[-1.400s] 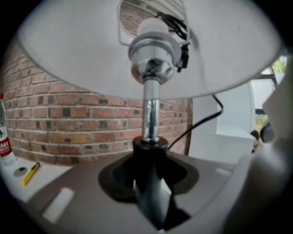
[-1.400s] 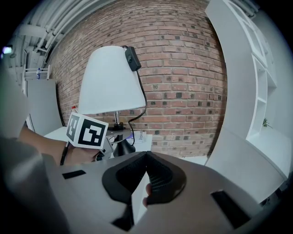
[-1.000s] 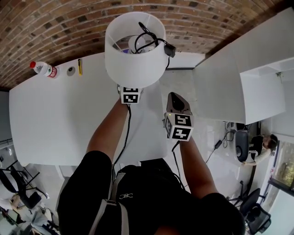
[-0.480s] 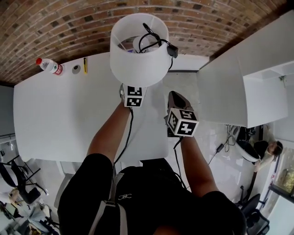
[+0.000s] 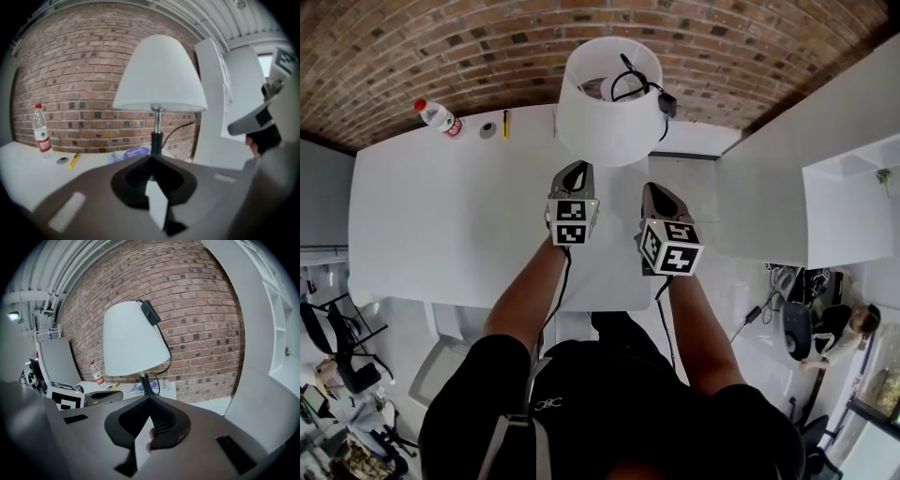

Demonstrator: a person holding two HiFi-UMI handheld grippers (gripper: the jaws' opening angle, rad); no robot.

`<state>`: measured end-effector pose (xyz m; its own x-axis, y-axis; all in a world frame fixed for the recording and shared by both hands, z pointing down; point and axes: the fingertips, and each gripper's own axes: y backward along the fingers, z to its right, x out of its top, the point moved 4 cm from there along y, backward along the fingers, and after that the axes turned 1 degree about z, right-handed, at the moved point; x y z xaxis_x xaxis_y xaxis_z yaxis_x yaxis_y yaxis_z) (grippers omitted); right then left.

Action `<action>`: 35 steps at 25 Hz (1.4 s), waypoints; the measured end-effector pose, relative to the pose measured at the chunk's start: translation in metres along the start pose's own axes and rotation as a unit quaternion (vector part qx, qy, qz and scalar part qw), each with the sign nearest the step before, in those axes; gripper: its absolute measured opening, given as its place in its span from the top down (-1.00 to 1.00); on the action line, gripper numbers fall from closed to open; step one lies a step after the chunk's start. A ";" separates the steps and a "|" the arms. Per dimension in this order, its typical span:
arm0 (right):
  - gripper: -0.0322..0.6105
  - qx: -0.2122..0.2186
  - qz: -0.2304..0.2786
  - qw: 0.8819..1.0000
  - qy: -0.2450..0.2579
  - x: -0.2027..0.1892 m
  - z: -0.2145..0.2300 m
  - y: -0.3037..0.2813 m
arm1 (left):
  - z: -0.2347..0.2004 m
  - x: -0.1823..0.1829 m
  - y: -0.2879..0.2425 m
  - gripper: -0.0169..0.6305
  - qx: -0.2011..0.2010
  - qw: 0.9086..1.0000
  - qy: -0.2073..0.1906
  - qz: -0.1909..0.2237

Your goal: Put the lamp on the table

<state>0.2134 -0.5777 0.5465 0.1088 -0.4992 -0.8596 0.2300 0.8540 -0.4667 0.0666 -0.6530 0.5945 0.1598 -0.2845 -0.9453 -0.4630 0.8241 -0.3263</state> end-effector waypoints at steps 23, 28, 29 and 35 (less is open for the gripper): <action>0.91 0.003 0.142 0.989 0.035 0.041 -0.156 0.185 | 0.023 0.110 0.274 0.94 0.024 0.999 -0.010 0.030; 0.91 -0.008 0.141 0.990 0.027 0.025 -0.176 0.215 | 0.034 0.114 0.314 0.94 0.017 0.999 -0.022 0.034; 0.91 -0.009 0.141 0.990 0.024 0.022 -0.179 0.219 | 0.036 0.114 0.321 0.94 0.016 0.999 -0.023 0.034; 0.91 -0.010 0.144 0.989 0.025 0.008 -0.194 0.241 | 0.043 0.106 0.348 0.94 0.012 0.999 -0.016 0.029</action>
<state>0.0815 -0.3478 0.3866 0.1198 -0.2279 -0.9663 0.1778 0.9625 -0.2050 -0.0396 -0.3754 0.3804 0.1612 -0.2203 -0.9620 -0.4521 0.8500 -0.2704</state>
